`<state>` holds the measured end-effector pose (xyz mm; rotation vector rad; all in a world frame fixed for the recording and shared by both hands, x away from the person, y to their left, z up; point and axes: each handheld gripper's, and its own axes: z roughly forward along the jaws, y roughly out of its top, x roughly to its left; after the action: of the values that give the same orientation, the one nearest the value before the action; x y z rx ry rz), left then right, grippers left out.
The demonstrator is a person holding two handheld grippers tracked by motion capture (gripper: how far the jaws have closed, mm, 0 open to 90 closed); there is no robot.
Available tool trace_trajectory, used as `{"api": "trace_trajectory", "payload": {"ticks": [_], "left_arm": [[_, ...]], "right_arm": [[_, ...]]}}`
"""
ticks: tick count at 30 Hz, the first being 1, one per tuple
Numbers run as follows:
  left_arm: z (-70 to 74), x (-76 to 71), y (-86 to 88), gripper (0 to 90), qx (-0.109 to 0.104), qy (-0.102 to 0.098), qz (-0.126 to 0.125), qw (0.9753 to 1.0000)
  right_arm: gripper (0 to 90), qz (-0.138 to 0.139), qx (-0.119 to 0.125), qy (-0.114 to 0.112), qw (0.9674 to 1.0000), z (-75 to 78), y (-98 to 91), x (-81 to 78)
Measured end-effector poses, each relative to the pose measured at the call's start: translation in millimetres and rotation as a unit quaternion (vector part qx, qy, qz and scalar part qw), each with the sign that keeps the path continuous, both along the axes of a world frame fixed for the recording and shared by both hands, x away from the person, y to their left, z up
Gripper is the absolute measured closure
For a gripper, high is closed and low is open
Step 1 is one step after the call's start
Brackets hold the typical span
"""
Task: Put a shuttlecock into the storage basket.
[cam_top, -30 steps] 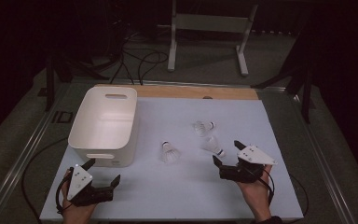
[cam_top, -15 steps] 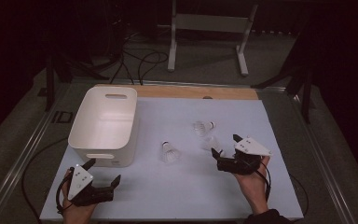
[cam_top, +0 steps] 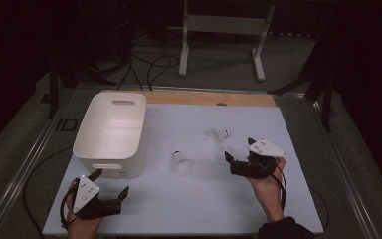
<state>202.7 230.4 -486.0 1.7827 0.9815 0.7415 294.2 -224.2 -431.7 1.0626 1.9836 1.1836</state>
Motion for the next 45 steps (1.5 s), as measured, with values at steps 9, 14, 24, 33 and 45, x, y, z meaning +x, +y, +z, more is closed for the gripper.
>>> {"api": "trace_trajectory", "payload": {"ticks": [9,14,24,33,45], "left_arm": [[0.0,0.1,0.3,0.2,0.000,0.000,0.000,1.0000],[0.0,0.0,0.2,0.2,0.001,0.000,0.000,1.0000],[-0.1,0.1,0.0,0.2,0.001,0.000,-0.001,1.0000],[0.0,0.0,0.0,0.2,0.001,0.000,-0.001,1.0000],[0.0,0.0,-0.4,0.2,0.001,-0.001,-0.003,1.0000]], "right_arm": [[8.7,-0.003,-0.007,0.003,1.0000,3.6,4.2,13.2],[8.8,-0.013,-0.006,0.012,0.9998,4.4,6.2,21.7],[8.8,-0.027,-0.008,0.031,0.9991,-1.3,5.9,36.8],[8.8,-0.035,-0.019,0.041,0.9984,-2.2,7.4,51.2],[9.3,-0.042,-0.043,0.072,0.9956,-18.8,12.7,69.2]]}}
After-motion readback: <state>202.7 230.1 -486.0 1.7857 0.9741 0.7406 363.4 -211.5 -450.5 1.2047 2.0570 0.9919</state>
